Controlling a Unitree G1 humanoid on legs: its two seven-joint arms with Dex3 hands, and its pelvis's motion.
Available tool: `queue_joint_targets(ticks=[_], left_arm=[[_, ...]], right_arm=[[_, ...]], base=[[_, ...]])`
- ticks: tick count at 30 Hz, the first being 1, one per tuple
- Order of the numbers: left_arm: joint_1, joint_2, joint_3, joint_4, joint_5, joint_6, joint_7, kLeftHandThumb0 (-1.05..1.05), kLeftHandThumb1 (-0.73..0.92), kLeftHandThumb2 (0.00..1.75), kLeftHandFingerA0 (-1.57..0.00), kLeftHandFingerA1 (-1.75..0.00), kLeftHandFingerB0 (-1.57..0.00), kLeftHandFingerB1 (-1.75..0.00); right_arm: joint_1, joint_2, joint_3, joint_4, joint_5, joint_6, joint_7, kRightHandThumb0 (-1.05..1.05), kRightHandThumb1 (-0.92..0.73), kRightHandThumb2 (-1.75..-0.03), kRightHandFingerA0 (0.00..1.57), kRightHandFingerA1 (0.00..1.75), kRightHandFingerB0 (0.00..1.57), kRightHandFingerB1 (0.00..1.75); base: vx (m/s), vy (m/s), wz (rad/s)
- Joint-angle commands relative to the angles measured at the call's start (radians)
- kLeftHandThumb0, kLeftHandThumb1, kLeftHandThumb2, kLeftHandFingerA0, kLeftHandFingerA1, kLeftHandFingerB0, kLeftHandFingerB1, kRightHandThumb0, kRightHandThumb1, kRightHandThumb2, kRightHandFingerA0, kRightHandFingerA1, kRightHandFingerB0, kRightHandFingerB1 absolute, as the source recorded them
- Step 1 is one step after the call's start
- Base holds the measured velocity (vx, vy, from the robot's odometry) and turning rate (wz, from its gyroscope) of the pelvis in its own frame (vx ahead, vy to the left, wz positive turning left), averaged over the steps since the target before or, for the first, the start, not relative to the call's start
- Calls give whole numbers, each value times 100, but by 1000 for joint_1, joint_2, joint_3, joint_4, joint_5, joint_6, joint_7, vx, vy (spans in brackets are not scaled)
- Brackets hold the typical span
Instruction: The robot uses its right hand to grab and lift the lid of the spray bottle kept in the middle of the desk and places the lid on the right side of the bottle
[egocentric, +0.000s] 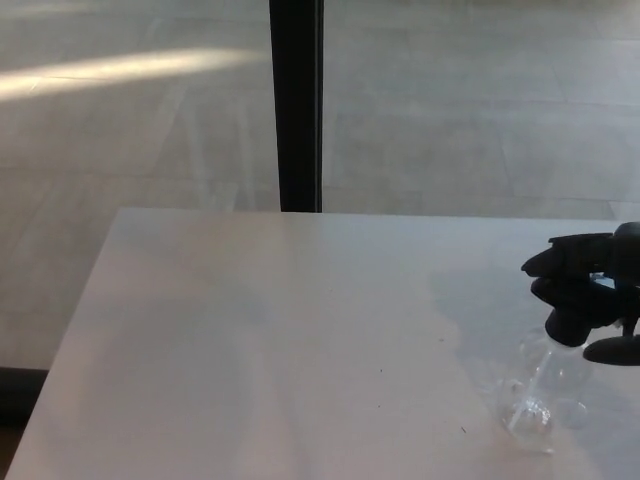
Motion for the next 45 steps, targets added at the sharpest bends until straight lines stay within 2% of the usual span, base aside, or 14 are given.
queue_joint_targets(ticks=[1, 9, 13, 14, 15, 26, 27, 29, 32, 33, 35, 40, 41, 45], left_arm=[[13, 11, -5, 5, -8, -25, -8, -85, 86, 66, -56, -49, -34, -37], [19, 8, -4, 2, -14, -43, -9, -84, 88, 66, -55, -50, -35, -37], [21, 7, 2, 0, -21, -48, -11, -84, 88, 67, -52, -49, -35, -37], [21, 6, 4, -1, -23, -49, -11, -80, 69, 107, -47, -60, -29, -51], [22, 5, 4, -2, -24, -49, -8, -83, 90, 67, -54, -49, -36, -37], [33, 0, -2, -3, -20, -59, 10, -85, 89, 67, -59, -52, -37, -38], [33, -1, 5, -4, -28, -57, 4, -81, 69, 108, -51, -61, -30, -51], [31, 1, 6, 1, -29, -56, 2, -85, 89, 67, -54, -49, -36, -37], [34, 4, -6, -1, -16, -64, 4, -85, 90, 67, -55, -48, -35, -37], [34, 4, -6, 0, -18, -63, 1, -81, 69, 108, -47, -60, -29, -50], [33, 3, 0, -2, -26, -58, 0, -84, 89, 67, -56, -49, -36, -38], [34, 5, -4, 2, -21, -59, 2, -84, 90, 67, -57, -50, -36, -38], [33, 5, -3, 0, -22, -55, 5, -82, 70, 109, -50, -61, -29, -51], [36, 4, -8, 0, -17, -61, 3, -81, 71, 110, -50, -60, -29, -51]], right_arm=[[10, -7, 27, 14, -189, 7, -45, -50, -71, -61, 73, 74, 29, 30], [92, 66, -46, -20, -237, -108, -265, -29, -69, -61, 82, 168, 92, 55], [110, 93, -87, -10, -248, -148, -331, -27, -71, -64, 86, 169, 90, 62], [115, 98, -98, -8, -245, -158, -343, -25, -72, -65, 87, 169, 88, 72], [122, 108, -111, 4, -237, -176, -363, -25, -70, -66, 87, 169, 90, 70], [148, 152, -185, 42, -228, -272, -405, -25, -68, -82, 88, 168, 88, 91], [140, 152, -194, 52, -228, -288, -409, -21, -69, -84, 88, 170, 84, 103], [115, 157, -217, 71, -209, -298, -404, -21, -70, -84, 88, 171, 82, 109], [62, 159, -270, 72, -144, -232, -329, -22, -69, -88, 93, 162, 85, 105], [42, 154, -283, 70, -130, -203, -299, -20, -68, -90, 92, 161, 85, 105], [9, 148, -310, 73, -90, -166, -247, -20, -67, -92, 90, 161, 84, 105], [-120, 109, -382, 126, 2, -61, -129, -16, -63, -95, 87, 161, 84, 101], [-149, 102, -395, 146, 22, -52, -113, -14, -61, -98, 88, 158, 85, 101], [-240, 63, -422, 191, 62, -10, -51, -8, -60, -101, 89, 154, 85, 100]], base=[[0, 0, 0], [0, 0, 0], [0, 0, 0], [0, 0, 0], [0, 0, 0], [0, 0, 0], [0, 0, 0], [0, 0, 0], [0, 0, 0], [0, 0, 0], [0, 0, 0], [0, 0, 0], [0, 0, 0], [0, 0, 0]])
